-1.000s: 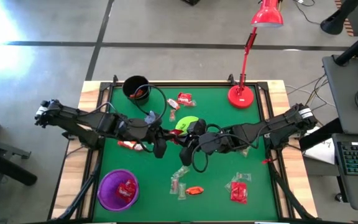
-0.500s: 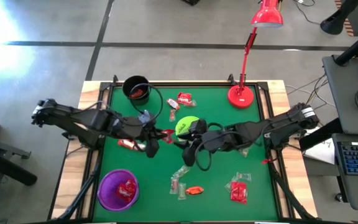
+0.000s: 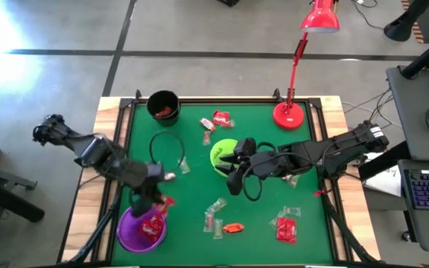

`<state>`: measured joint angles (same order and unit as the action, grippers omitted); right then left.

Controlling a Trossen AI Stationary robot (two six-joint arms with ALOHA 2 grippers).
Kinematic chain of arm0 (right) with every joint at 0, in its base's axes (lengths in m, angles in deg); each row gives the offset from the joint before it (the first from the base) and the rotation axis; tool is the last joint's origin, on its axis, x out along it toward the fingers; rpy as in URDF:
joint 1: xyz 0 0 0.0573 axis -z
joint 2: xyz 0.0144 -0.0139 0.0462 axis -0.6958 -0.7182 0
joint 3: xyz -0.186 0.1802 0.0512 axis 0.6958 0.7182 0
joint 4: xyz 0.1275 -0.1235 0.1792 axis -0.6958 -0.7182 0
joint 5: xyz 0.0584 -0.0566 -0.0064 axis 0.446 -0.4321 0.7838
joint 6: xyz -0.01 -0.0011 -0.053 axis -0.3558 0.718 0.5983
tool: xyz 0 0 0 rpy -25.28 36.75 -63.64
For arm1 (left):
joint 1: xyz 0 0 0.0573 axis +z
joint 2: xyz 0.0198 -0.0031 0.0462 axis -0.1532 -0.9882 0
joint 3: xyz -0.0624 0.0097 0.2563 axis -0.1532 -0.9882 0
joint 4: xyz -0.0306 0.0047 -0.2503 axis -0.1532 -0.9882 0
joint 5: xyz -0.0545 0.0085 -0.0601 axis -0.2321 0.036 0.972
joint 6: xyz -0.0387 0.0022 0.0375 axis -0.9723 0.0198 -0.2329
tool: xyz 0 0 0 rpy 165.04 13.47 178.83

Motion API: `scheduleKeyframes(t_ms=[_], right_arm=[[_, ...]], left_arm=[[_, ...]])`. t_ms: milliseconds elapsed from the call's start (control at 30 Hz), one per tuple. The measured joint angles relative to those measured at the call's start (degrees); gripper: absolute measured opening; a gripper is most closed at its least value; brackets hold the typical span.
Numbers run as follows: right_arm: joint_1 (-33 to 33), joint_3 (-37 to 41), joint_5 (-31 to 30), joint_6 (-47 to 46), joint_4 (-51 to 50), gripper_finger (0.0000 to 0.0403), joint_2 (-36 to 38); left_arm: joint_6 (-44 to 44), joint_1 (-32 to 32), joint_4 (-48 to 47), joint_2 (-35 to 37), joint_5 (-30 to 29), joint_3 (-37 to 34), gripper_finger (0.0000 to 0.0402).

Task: Sort candy
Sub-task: Put the red candy into the violet bucket

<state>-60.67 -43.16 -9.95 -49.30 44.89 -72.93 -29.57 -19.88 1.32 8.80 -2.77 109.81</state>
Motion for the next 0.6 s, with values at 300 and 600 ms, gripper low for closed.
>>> scheduleKeyframes(t_ms=[300, 600], right_arm=[[0.0, 0.0, 0.0, -0.4, -1.2, 0.0158, -0.4], [0.0, 0.0, -0.1, -0.4, -1.3, 0.0161, -0.4]], left_arm=[[-12.2, -8.9, -5.2, 0.0, 1.1, 0.0, 0.0007], [-18.7, -9.8, -7.9, 0.0, 13.0, -0.3, 0.0016]])
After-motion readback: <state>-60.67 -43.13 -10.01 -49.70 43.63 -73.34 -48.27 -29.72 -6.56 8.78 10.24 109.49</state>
